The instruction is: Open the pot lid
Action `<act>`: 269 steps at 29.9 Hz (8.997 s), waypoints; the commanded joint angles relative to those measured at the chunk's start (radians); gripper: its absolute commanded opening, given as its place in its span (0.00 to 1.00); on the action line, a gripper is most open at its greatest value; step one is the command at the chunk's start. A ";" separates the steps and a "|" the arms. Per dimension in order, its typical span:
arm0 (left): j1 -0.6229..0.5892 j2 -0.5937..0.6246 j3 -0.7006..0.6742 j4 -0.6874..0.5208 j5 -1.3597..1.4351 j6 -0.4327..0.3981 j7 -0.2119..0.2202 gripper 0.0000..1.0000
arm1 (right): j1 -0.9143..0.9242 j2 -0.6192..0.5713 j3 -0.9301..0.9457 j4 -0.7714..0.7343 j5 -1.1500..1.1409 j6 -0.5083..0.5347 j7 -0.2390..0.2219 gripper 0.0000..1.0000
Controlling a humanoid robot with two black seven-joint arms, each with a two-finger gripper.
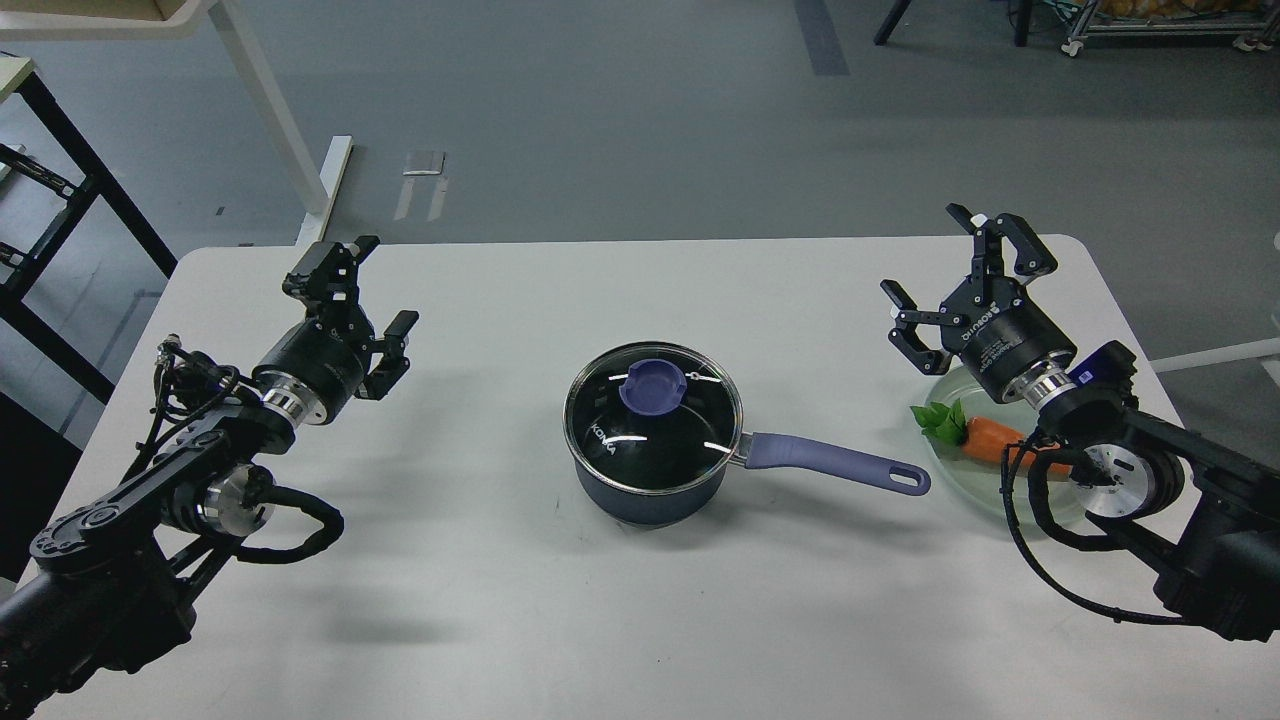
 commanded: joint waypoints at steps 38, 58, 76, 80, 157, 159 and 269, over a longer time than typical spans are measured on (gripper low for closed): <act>-0.019 0.065 0.008 -0.102 0.015 -0.052 0.003 0.99 | 0.542 -0.312 -0.462 0.548 -1.876 -0.103 0.000 1.00; -0.020 0.062 0.008 -0.119 0.015 -0.045 0.003 0.99 | 0.533 -0.206 -0.569 0.462 -2.034 -0.164 0.000 1.00; -0.022 0.063 0.008 -0.119 0.015 -0.047 0.003 0.99 | 0.519 -0.172 -0.612 0.396 -2.079 -0.213 0.000 0.62; -0.022 0.065 0.008 -0.119 0.015 -0.047 0.003 0.99 | 0.518 -0.172 -0.614 0.397 -2.079 -0.213 0.000 0.52; -0.502 -0.101 0.681 -0.026 1.612 0.317 -0.161 0.66 | 0.508 -0.175 -0.626 0.397 -2.068 -0.213 0.000 0.33; -0.502 -0.102 0.681 -0.027 1.612 0.317 -0.161 0.62 | 0.508 -0.175 -0.626 0.397 -2.069 -0.213 0.000 0.33; -0.387 0.128 0.508 0.362 -0.451 -0.292 -0.070 0.99 | 0.496 -0.180 -0.627 0.396 -2.063 -0.212 0.000 0.50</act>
